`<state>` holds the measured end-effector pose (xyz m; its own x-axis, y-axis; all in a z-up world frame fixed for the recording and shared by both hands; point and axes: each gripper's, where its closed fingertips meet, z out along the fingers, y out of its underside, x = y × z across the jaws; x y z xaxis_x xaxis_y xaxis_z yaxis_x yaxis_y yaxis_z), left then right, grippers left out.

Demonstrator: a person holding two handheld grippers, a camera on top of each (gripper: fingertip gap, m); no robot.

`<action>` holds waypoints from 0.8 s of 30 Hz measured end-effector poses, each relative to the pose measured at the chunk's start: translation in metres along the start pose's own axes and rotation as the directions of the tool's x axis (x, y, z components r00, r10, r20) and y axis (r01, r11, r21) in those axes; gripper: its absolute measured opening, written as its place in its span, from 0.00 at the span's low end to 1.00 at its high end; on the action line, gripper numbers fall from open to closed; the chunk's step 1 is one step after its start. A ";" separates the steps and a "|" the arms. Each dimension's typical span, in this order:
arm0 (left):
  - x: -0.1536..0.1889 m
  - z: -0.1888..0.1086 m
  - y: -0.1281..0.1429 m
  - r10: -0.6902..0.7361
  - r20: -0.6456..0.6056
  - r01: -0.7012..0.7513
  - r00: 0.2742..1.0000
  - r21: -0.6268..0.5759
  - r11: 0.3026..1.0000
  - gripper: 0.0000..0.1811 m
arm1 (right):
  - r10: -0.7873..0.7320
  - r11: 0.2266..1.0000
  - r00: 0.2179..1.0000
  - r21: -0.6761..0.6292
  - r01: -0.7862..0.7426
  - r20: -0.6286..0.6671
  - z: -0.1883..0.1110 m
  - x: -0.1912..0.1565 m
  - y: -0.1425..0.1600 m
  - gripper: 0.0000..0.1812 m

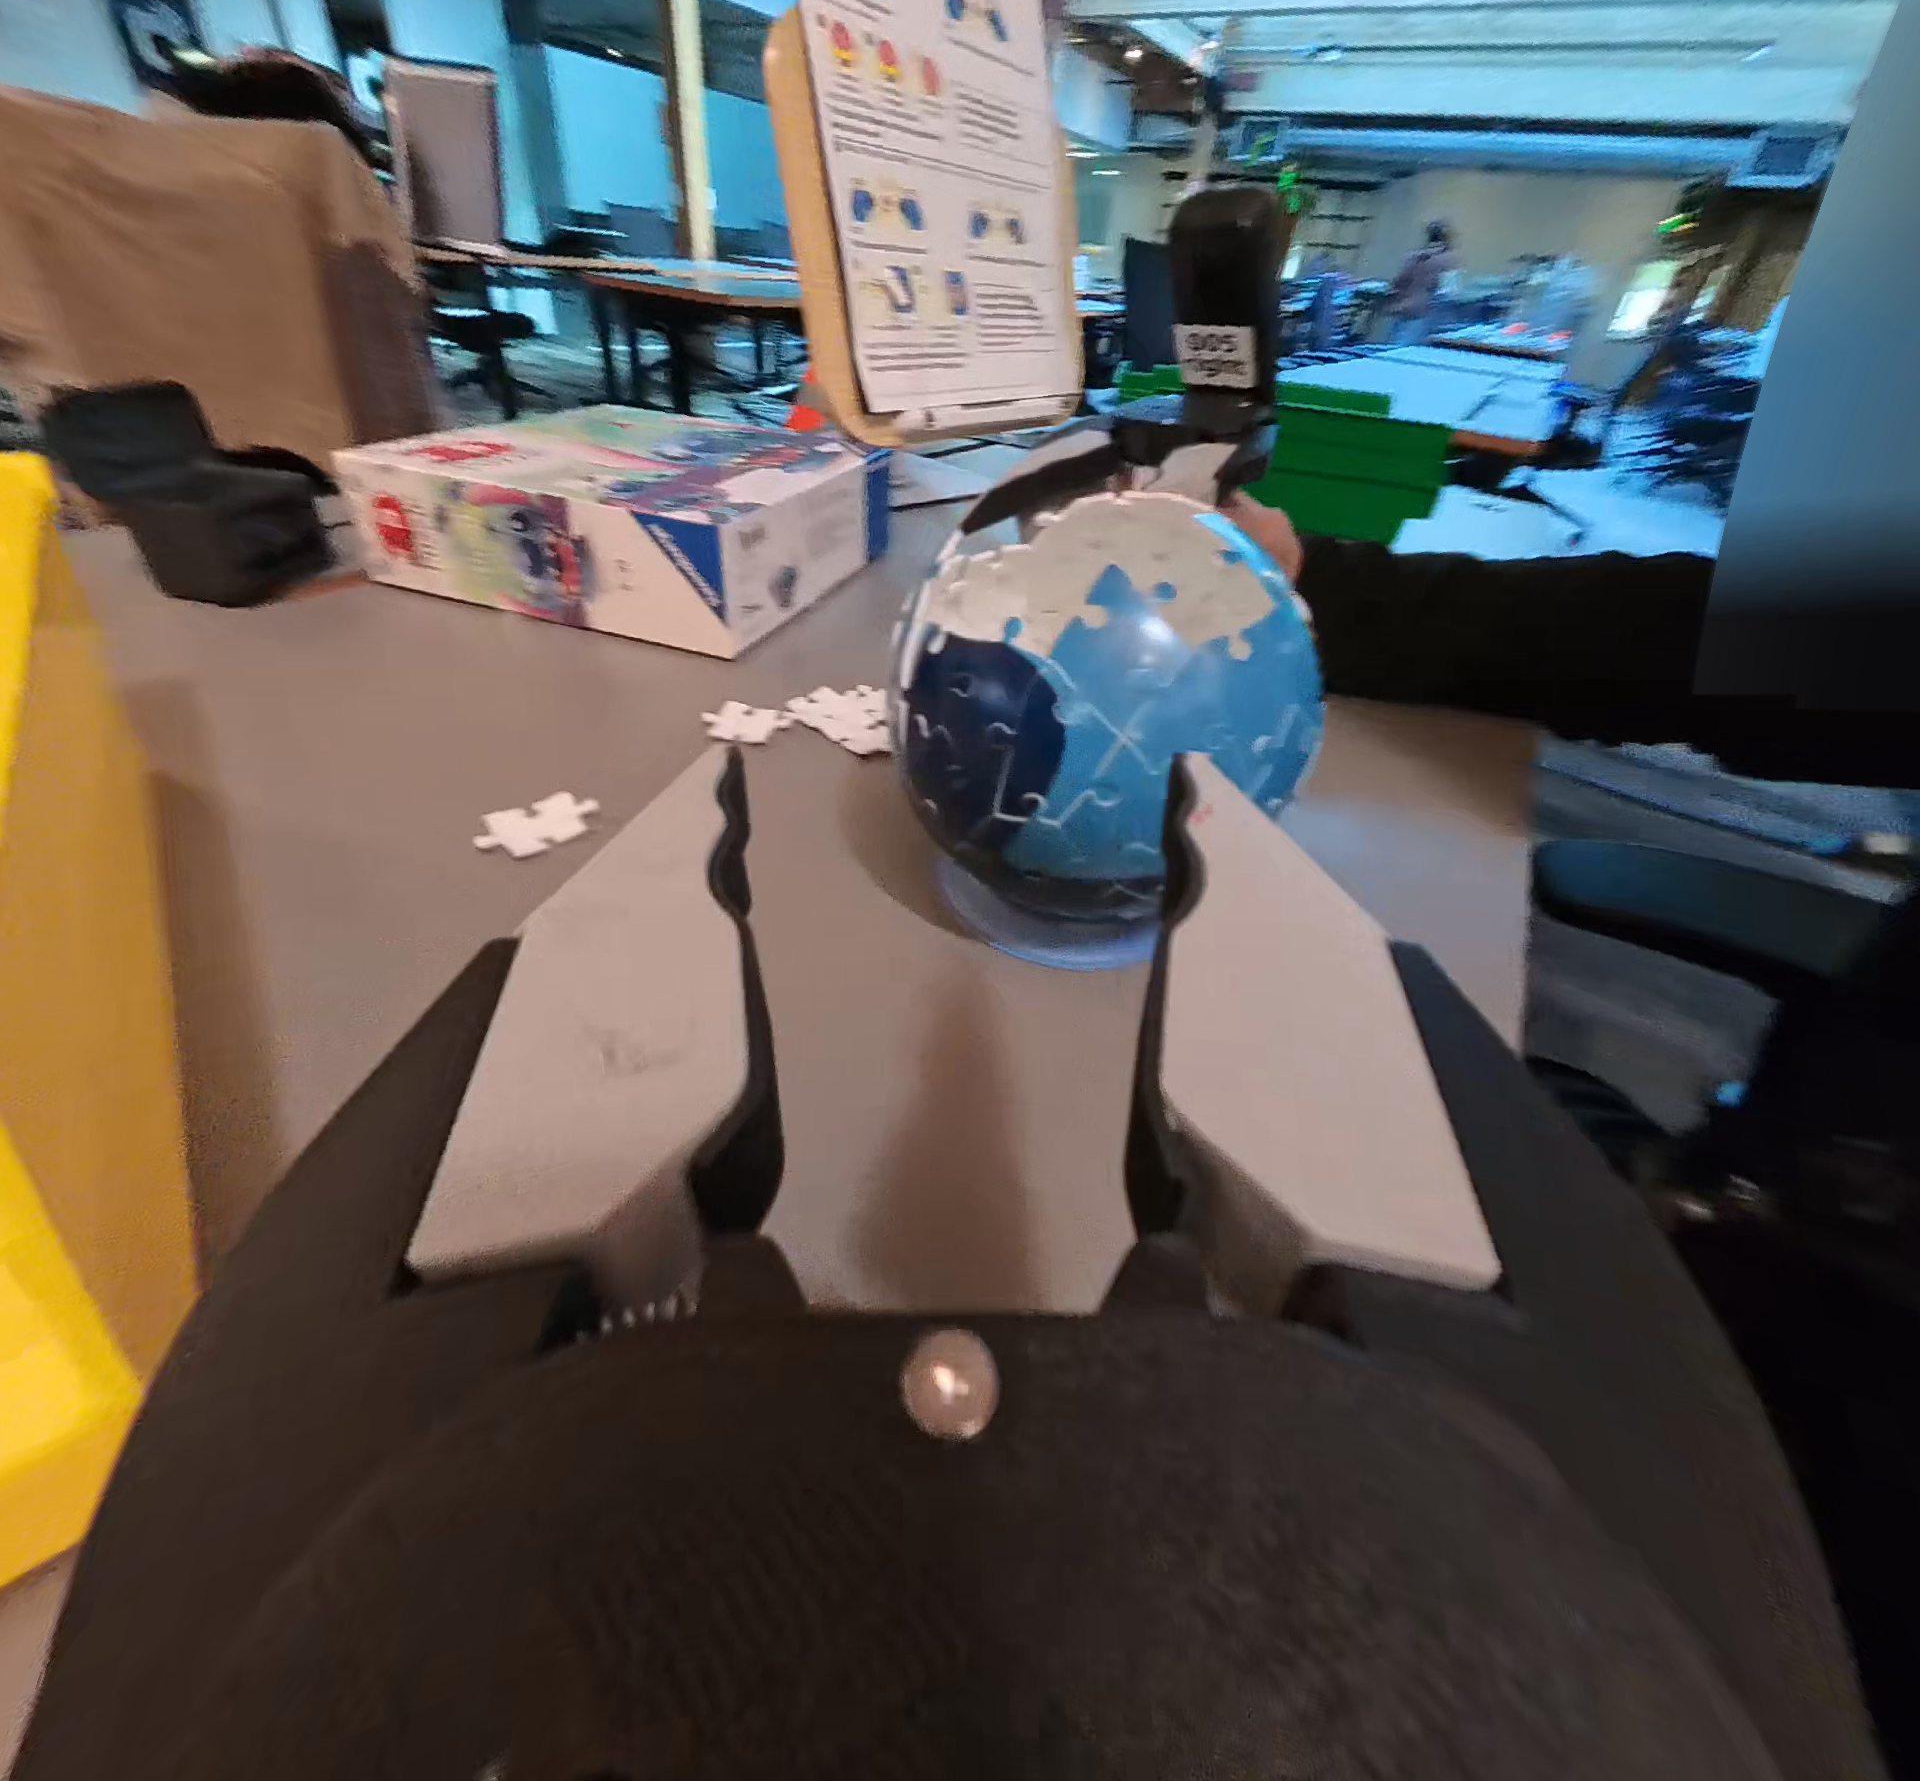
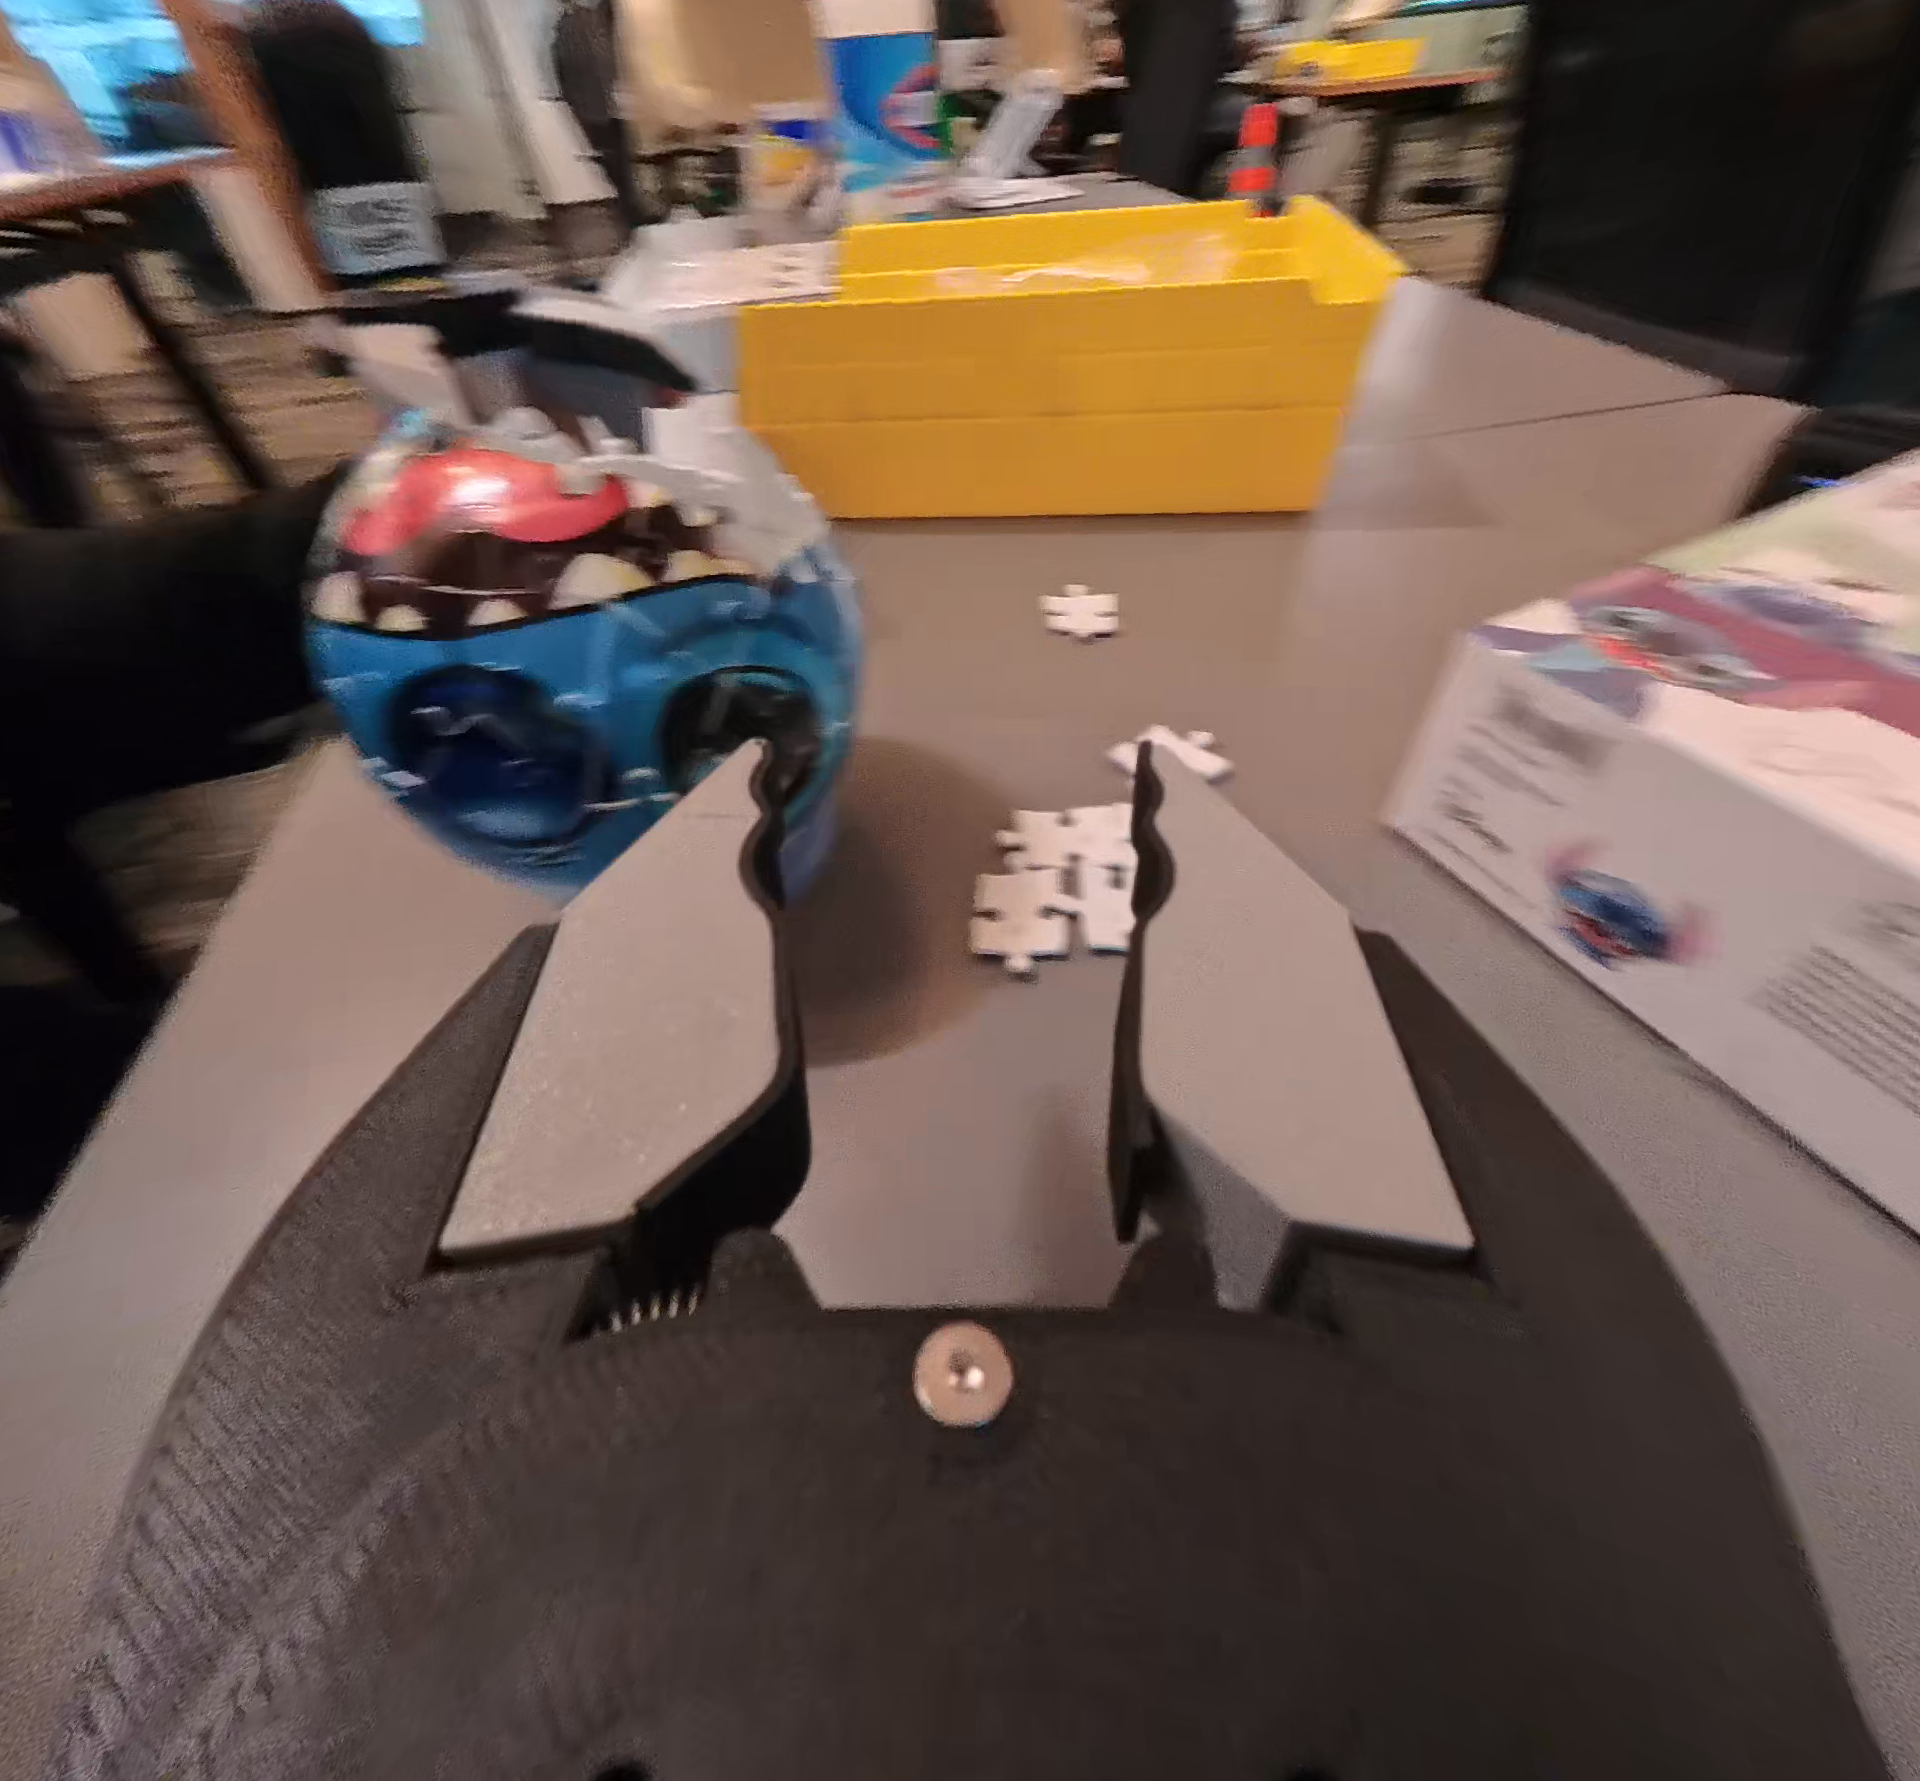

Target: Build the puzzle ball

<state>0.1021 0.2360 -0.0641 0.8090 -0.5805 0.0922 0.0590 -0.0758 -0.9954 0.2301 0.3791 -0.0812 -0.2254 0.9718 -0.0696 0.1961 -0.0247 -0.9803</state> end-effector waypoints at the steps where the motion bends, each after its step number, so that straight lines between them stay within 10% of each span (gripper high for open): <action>1: 0.004 -0.002 0.000 -0.018 -0.032 0.018 0.999 0.001 1.000 0.45 | -0.005 1.000 0.999 0.000 0.005 0.050 0.000 -0.008 0.001 0.38; 11: 0.038 0.047 0.053 -0.112 -0.141 0.049 0.984 -0.388 0.920 0.51 | 0.042 0.991 0.955 -0.132 -0.003 0.294 0.016 -0.062 0.020 0.56; 24: 0.045 0.060 0.040 -0.316 -0.112 0.260 0.942 -0.351 0.900 0.61 | 0.190 0.967 0.933 -0.223 -0.124 0.305 0.041 -0.081 0.027 0.56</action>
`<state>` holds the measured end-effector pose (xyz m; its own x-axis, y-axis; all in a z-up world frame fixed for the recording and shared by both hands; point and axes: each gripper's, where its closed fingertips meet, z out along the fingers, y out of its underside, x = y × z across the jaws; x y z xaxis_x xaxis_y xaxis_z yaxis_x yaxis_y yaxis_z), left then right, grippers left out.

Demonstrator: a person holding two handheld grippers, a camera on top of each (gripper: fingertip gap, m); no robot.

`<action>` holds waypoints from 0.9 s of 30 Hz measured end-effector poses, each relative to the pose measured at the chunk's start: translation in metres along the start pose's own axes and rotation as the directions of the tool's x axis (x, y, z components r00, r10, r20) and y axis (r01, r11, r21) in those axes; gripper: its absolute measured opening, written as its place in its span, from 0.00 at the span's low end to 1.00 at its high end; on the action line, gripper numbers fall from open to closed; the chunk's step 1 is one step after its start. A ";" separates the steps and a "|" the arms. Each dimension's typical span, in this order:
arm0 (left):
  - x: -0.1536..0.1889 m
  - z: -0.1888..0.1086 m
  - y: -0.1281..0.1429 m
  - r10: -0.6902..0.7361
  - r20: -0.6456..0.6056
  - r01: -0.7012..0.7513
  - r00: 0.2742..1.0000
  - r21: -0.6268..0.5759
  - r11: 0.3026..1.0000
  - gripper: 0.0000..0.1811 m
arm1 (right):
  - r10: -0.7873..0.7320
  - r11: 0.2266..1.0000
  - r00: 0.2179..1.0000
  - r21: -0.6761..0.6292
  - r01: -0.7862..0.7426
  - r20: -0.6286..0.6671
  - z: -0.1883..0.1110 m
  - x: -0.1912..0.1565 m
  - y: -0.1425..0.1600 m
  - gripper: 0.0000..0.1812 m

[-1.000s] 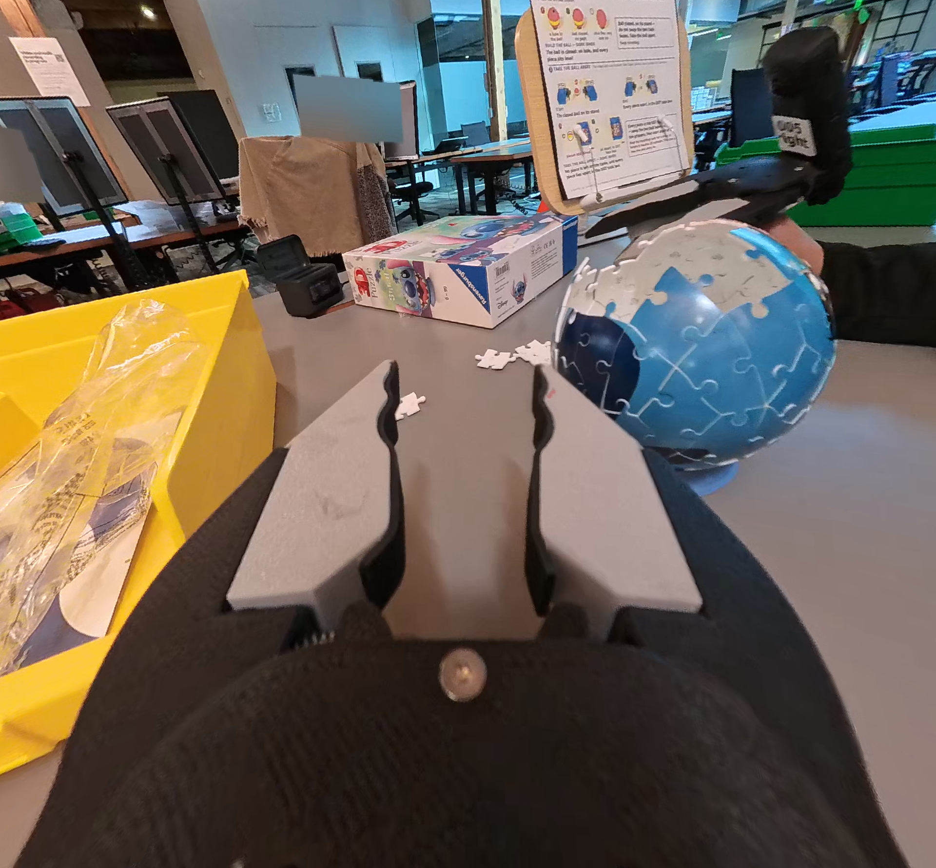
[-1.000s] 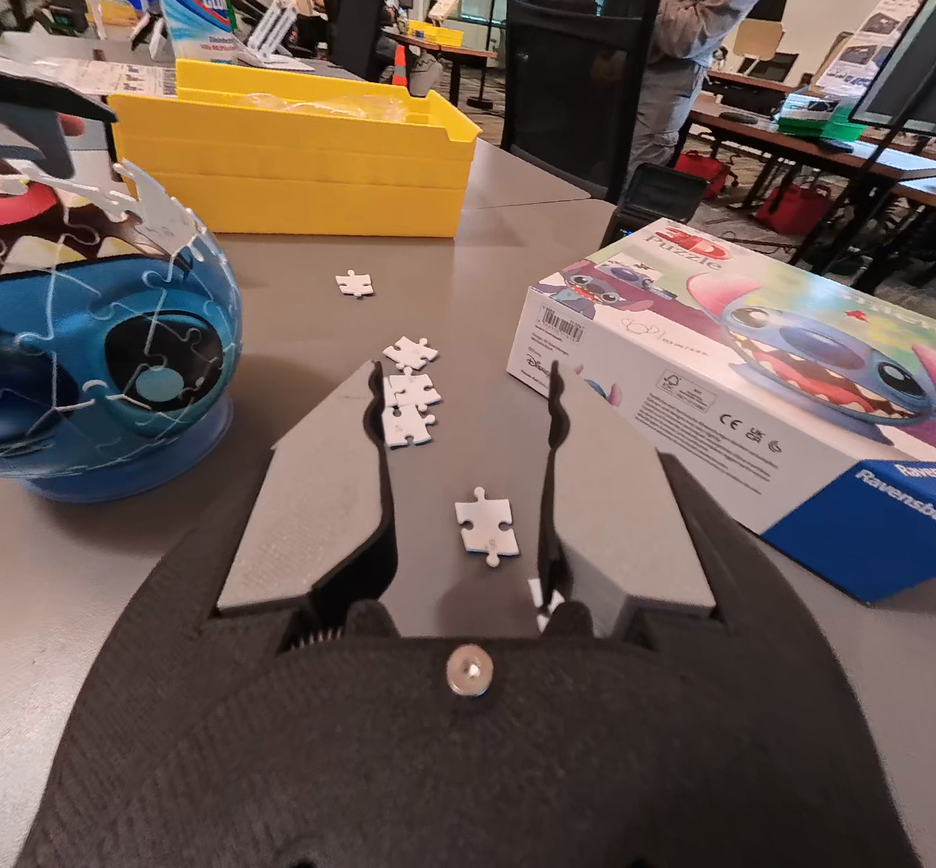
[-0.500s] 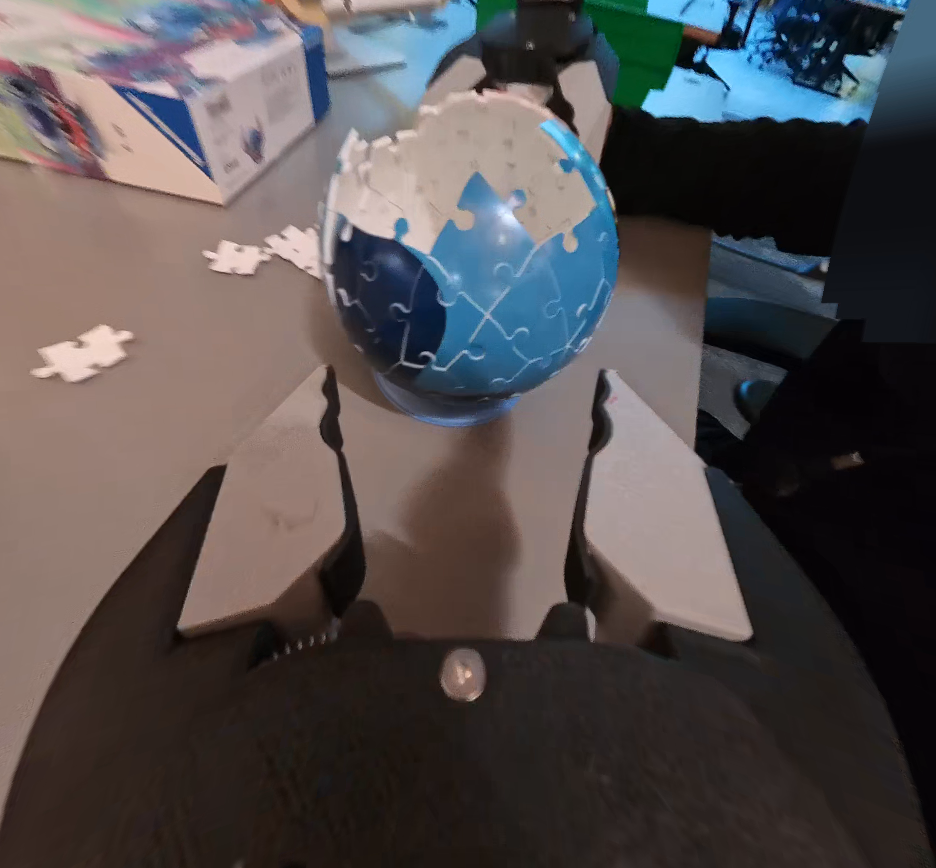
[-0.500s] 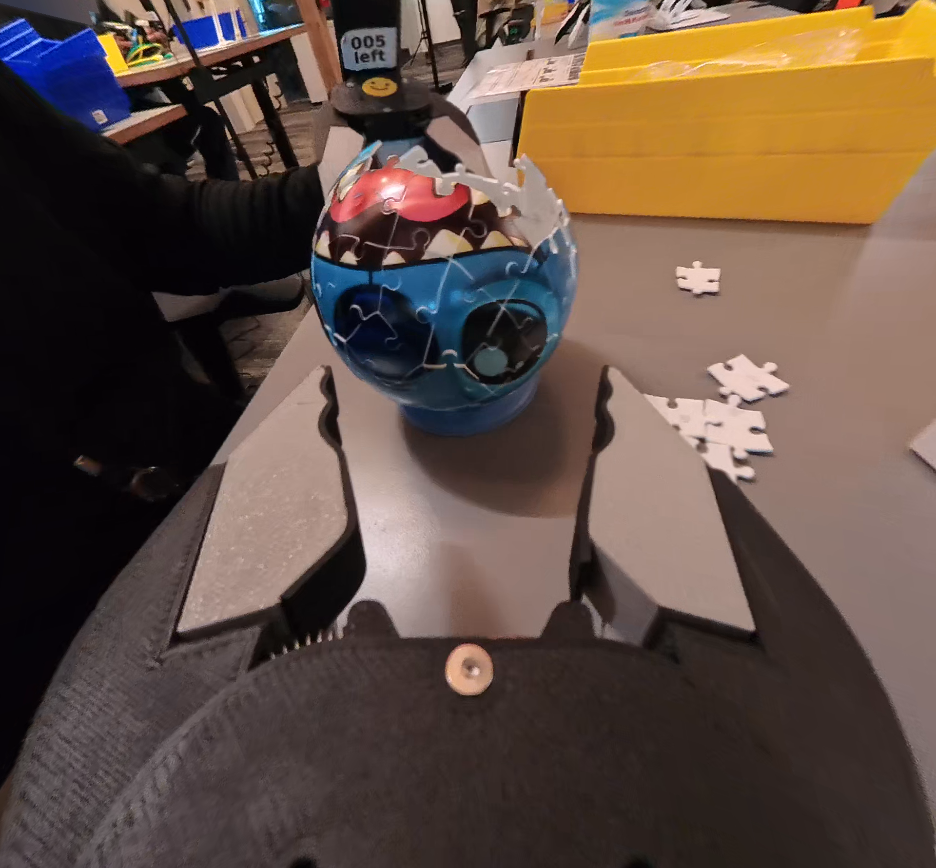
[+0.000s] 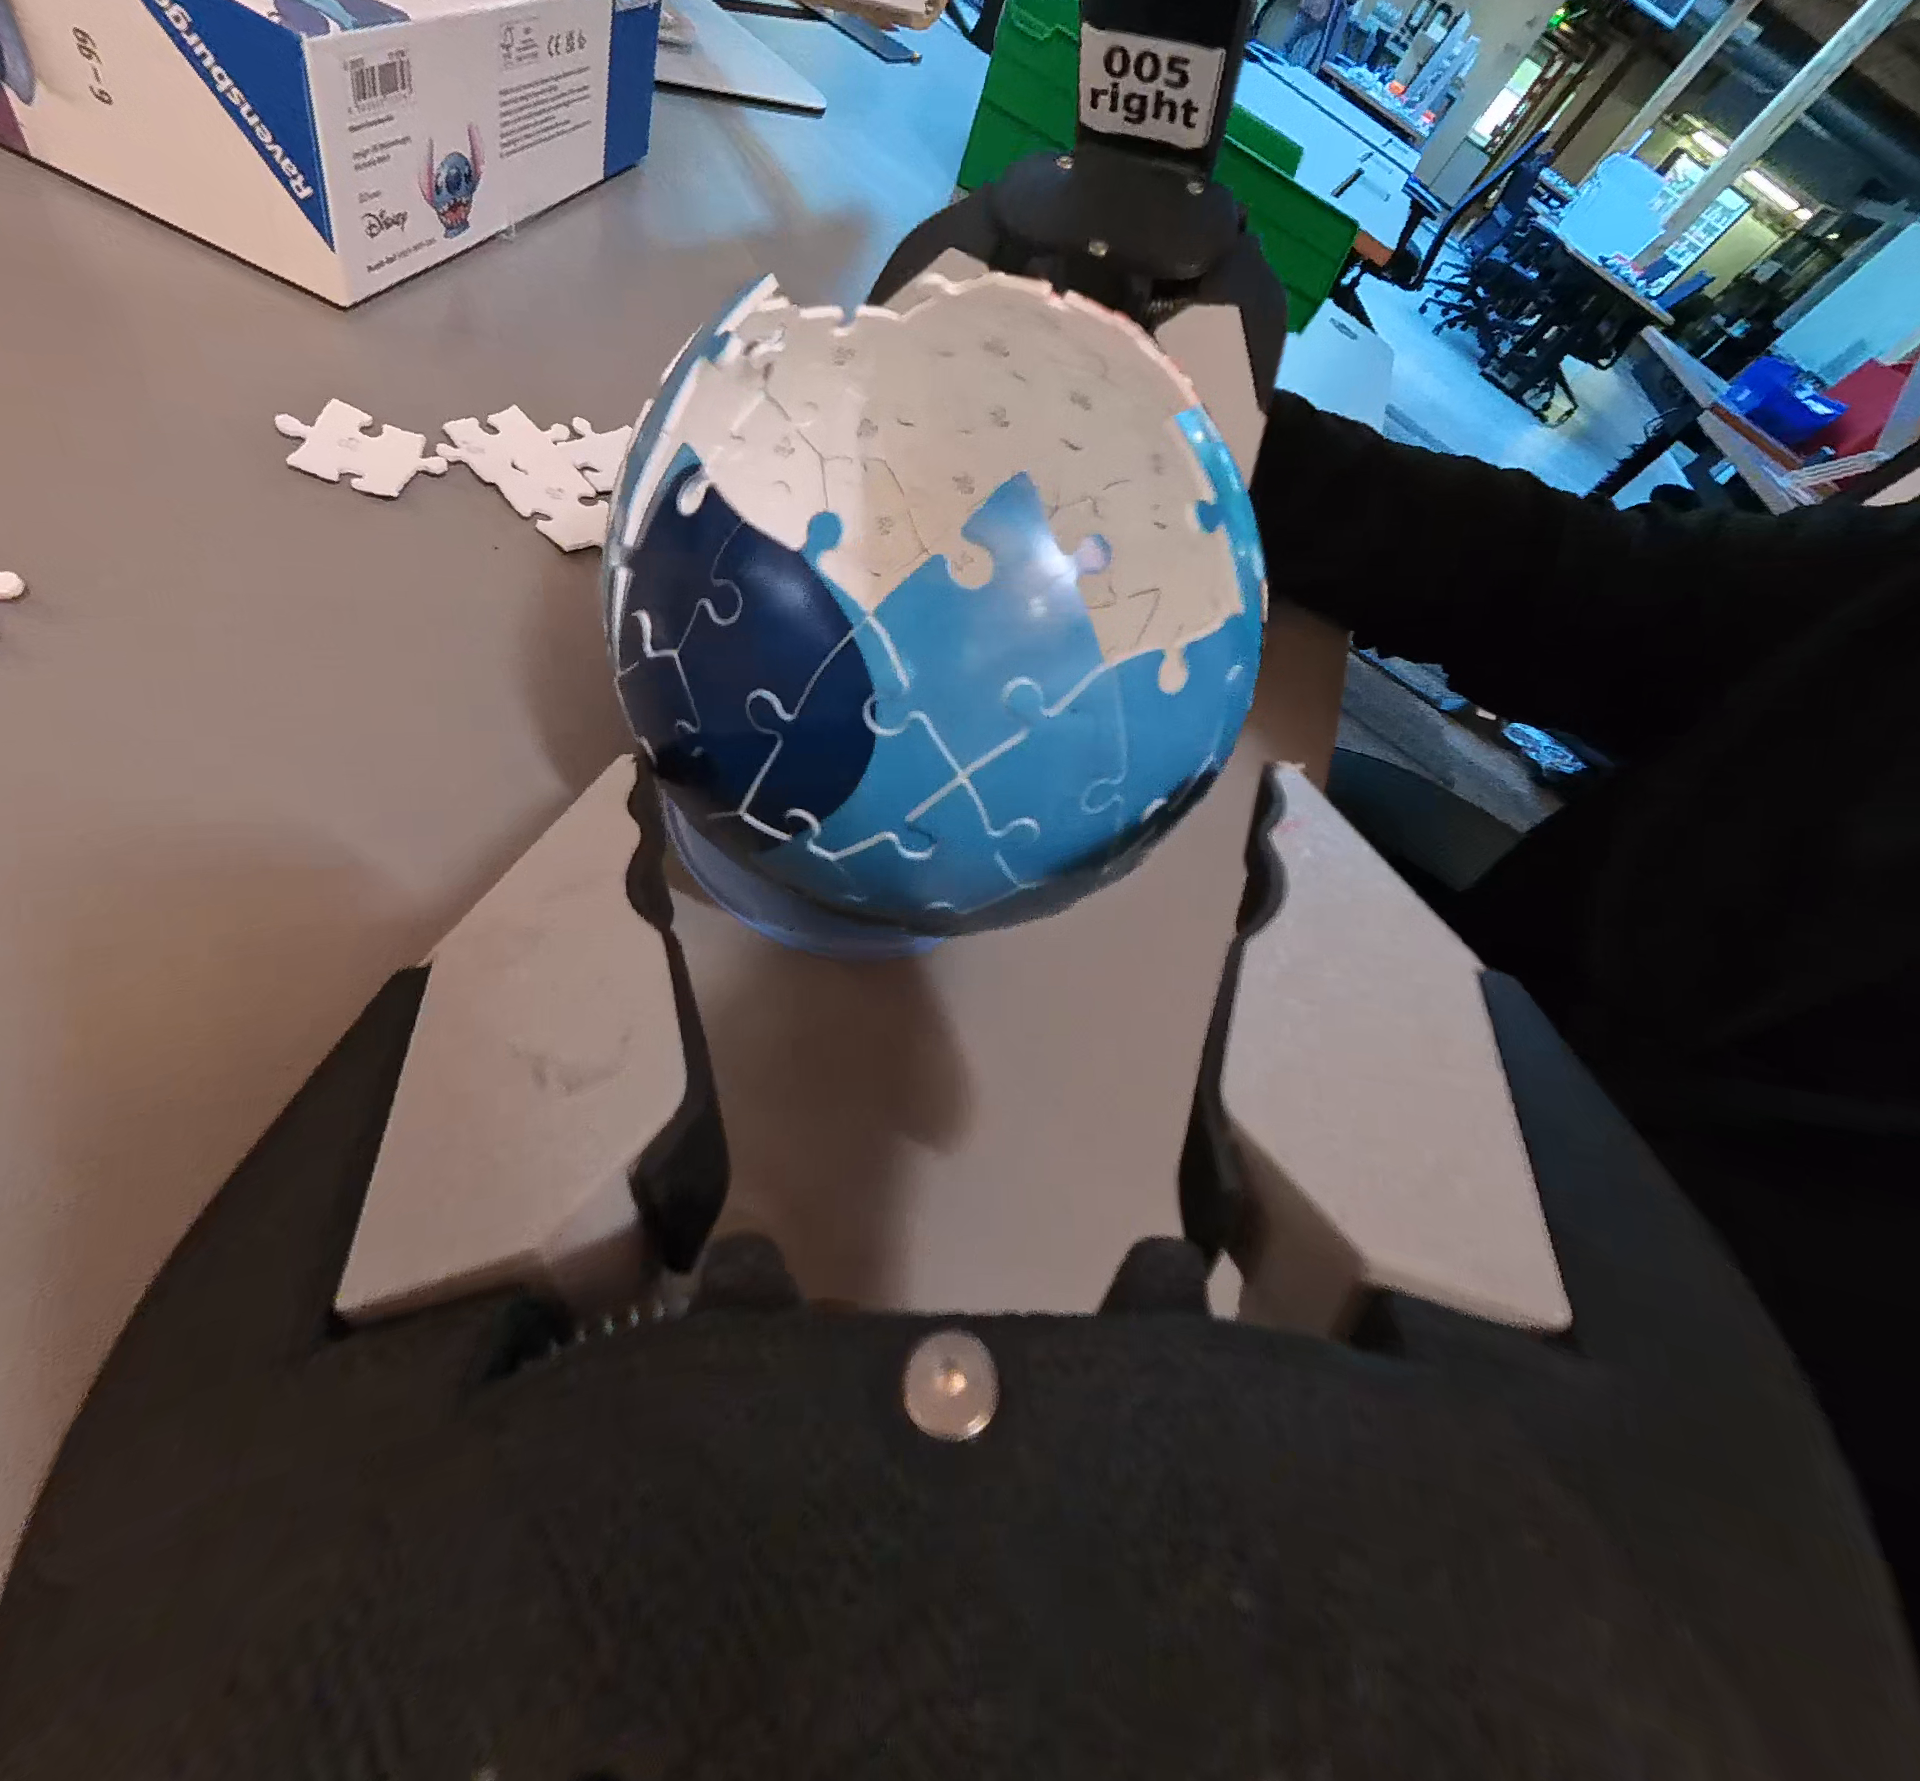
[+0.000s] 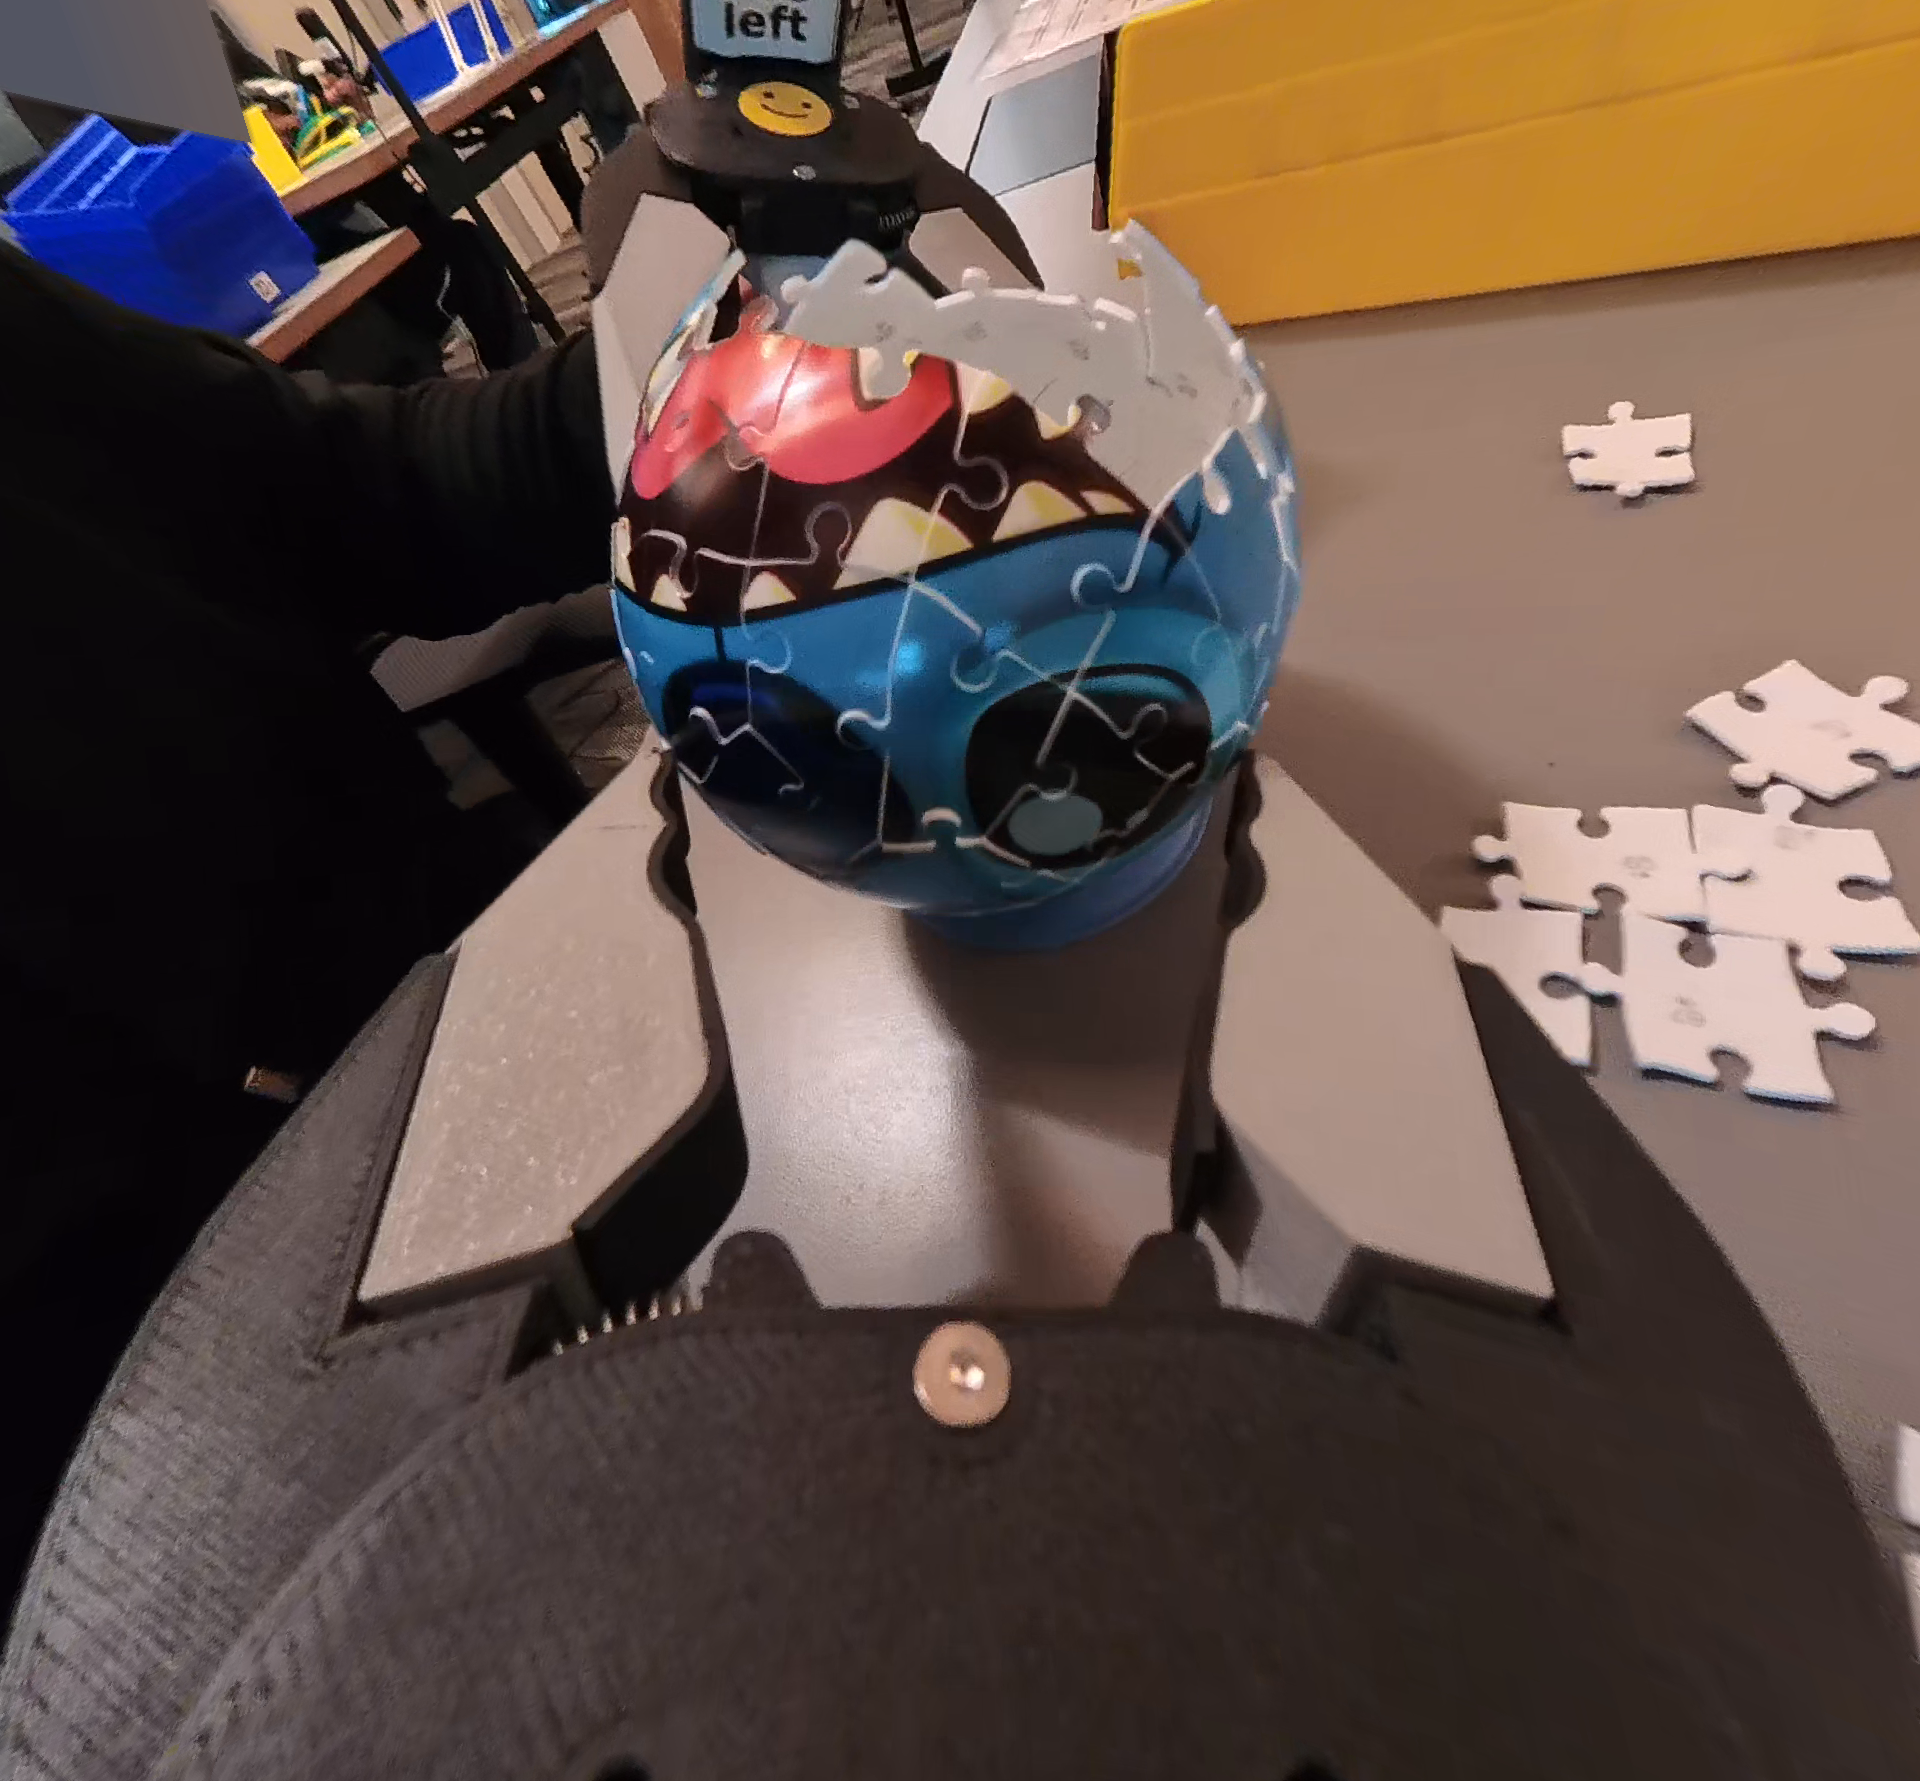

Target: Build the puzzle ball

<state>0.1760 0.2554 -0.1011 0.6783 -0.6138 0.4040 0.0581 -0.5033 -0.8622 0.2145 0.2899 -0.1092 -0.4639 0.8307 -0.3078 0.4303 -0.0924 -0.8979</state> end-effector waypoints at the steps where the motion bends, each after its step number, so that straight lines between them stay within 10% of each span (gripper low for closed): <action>1: 0.001 -0.001 0.000 0.008 0.002 -0.008 1.000 -0.003 1.000 0.60 | -0.009 1.000 1.000 -0.003 0.009 -0.002 0.001 -0.001 0.001 0.56; 22: 0.025 -0.044 0.033 0.104 0.077 -0.105 0.992 0.011 0.994 0.52 | -0.178 0.982 0.984 -0.060 0.177 -0.019 0.037 -0.039 0.007 0.56; 27: 0.023 -0.056 0.035 0.099 0.068 -0.101 0.993 0.028 0.995 0.53 | -0.238 0.971 0.960 -0.076 0.228 -0.147 -0.011 -0.009 0.007 0.53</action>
<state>0.1522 0.1900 -0.1045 0.7288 -0.6177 0.2953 0.0101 -0.4216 -0.9067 0.2301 0.2875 -0.1093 -0.4338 0.9003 -0.0360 0.3703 0.1417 -0.9180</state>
